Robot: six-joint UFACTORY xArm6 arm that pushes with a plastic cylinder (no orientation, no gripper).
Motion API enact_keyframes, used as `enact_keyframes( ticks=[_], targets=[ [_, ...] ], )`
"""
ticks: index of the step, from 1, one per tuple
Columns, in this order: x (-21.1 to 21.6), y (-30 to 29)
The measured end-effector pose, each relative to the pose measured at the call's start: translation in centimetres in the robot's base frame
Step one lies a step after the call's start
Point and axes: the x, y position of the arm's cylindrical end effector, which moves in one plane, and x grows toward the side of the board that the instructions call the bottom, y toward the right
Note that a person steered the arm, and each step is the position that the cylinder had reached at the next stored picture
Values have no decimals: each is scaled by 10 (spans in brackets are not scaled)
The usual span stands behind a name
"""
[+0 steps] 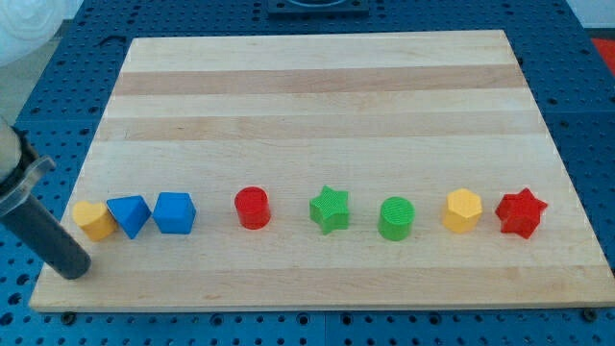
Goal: Nudge the yellow heart up a bit
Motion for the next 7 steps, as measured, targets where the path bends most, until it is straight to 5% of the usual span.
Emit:
enact_keyframes(
  ticks=[4, 7],
  targets=[
    [-30, 6],
    [8, 38]
  ],
)
